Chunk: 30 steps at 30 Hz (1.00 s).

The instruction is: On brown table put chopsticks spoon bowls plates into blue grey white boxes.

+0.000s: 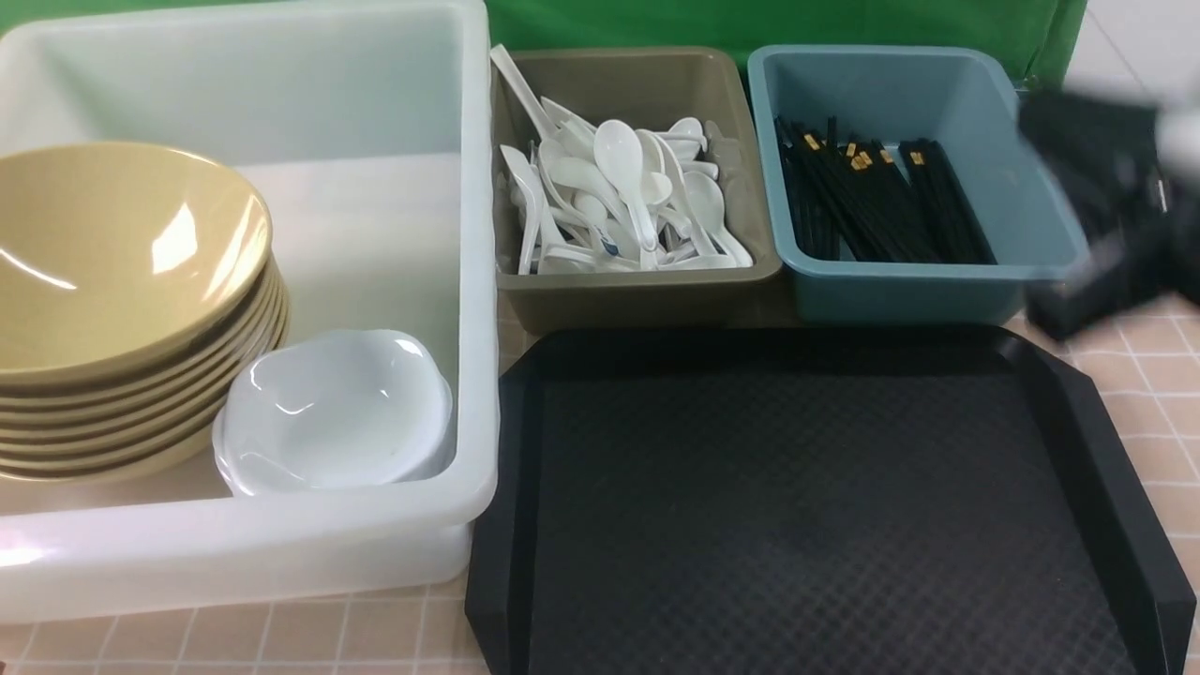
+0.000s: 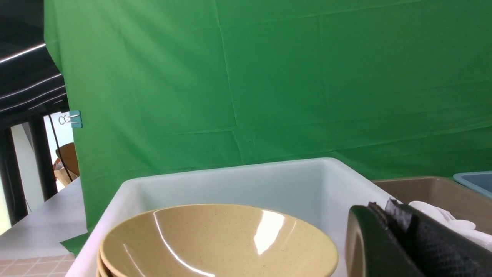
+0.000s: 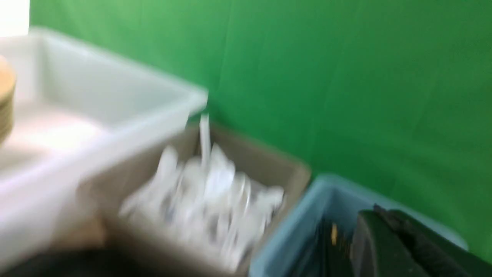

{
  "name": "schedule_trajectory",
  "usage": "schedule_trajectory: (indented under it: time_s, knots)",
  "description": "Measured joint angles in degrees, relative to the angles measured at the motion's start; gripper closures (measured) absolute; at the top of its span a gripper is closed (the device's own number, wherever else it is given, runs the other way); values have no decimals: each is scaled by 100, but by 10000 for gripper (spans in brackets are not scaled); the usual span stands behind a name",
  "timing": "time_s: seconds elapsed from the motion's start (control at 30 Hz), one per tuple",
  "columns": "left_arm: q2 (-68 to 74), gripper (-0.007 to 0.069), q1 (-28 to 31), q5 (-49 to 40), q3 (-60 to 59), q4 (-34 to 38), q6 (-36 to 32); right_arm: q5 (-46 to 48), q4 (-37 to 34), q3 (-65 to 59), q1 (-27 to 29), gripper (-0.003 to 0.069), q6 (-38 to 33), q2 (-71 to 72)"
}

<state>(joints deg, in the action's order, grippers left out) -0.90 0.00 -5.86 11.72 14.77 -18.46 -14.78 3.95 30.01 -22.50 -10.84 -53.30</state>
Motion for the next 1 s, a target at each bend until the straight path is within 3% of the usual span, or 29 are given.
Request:
schedule_trajectory:
  time_s: [0.37,0.5,0.67,1.0]
  knots:
    - [0,620,0,0,0,0,0,-80,-163,-2542,33,621,32,1126]
    - [0,620,0,0,0,0,0,-191,-479,-3090,190,621,489,1131]
    - [0,620,0,16,0,0,0,-46,-1217,-3133,687,621,17,1685]
    - [0,620,0,17,0,0,0,446,-1379,-3139,1894,615,-368,4059]
